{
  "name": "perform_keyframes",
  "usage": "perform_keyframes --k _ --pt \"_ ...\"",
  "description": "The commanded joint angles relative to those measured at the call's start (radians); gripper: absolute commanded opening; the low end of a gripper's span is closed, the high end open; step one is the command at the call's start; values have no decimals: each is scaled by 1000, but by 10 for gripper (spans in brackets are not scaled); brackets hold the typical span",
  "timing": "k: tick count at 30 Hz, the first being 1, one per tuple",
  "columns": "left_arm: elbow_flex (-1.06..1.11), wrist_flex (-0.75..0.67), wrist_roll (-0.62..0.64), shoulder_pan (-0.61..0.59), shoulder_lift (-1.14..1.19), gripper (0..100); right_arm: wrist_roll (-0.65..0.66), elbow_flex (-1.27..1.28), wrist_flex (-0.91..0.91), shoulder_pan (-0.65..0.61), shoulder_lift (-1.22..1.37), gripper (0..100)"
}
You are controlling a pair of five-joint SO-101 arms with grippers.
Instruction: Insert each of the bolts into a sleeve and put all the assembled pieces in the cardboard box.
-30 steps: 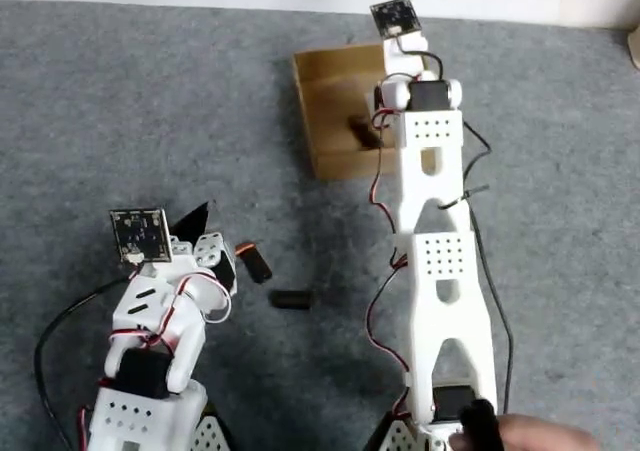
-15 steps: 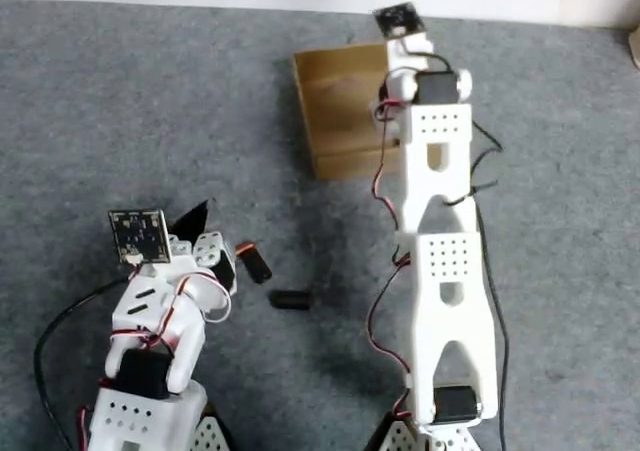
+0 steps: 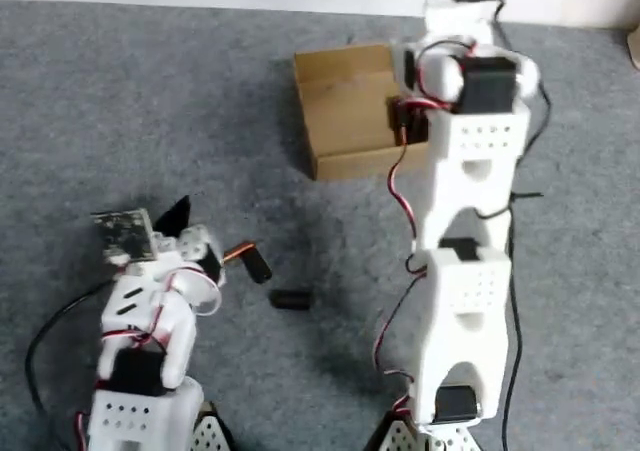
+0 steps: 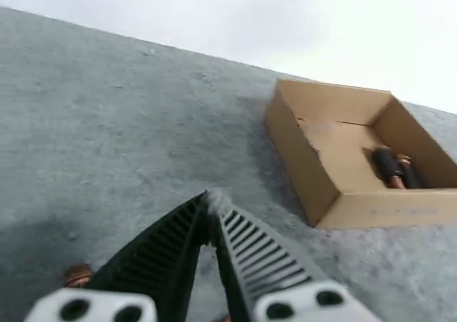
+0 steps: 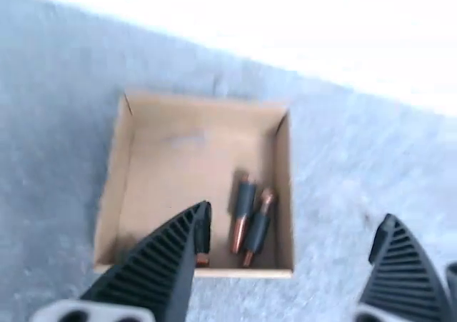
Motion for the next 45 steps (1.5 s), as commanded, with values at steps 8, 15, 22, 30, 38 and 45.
perform_keyframes --k 8,15,22,30,38,45 --pt "-463 549 -66 -263 7 11 -6 731 19 -33 -792 320" --pt "-387 698 -180 -453 7 10 114 1500 5 -285 -1282 320" --pt "-137 635 -249 -466 7 11 190 2138 -147 -498 -1478 320" --pt "-71 638 -249 -466 -2 11 236 2493 -418 -608 -1480 320" --pt "5 634 -110 -372 -2 236 295 2600 -555 -707 -1477 320" --pt "16 565 -107 -364 -2 94 381 2597 -553 -708 -1475 320"
